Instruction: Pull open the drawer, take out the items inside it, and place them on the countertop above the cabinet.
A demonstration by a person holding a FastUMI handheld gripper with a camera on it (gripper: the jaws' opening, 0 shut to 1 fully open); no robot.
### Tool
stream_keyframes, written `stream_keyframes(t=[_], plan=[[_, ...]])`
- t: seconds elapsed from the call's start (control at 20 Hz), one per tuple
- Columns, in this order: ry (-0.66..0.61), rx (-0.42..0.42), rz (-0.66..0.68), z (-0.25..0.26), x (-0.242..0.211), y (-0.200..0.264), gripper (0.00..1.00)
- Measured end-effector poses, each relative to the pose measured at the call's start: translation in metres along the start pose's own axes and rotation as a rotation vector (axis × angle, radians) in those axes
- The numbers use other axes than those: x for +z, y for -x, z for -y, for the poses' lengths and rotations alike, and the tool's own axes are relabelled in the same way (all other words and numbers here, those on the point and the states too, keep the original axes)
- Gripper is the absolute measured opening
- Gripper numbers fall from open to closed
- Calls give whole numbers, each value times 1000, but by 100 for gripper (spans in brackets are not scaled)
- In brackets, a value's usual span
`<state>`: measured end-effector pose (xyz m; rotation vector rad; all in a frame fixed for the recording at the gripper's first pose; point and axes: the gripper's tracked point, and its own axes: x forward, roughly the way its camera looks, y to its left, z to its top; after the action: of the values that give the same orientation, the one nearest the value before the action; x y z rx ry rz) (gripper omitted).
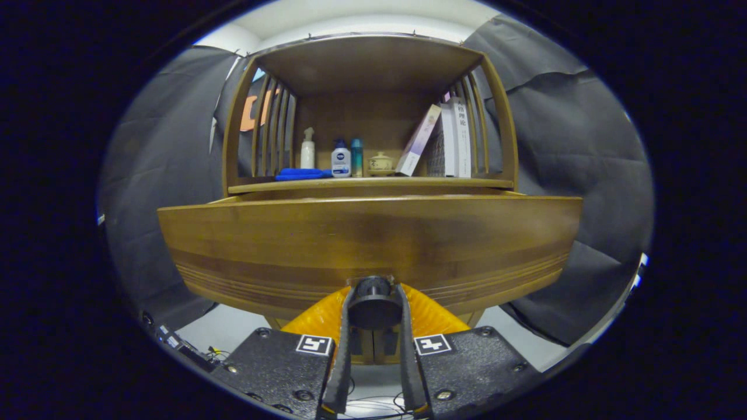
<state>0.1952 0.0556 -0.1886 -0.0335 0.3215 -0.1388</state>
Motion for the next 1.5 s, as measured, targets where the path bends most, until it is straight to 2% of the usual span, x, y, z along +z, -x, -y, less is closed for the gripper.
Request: stream_keyframes(t=[0.4,0.6,0.9,1.05,1.2,1.3,1.5], plan=[[-21,10,-40,0,-2,1,38],[17,3,-22,1,-2,2,38],[-62,32,-47,14,-6,0,67],[-123,79,-71,14,-4,2,82],[-109,109,-74,18,5,10,87],[-77,133,-72,24,13,32,92],[-119,110,-16,51,83,46,96]])
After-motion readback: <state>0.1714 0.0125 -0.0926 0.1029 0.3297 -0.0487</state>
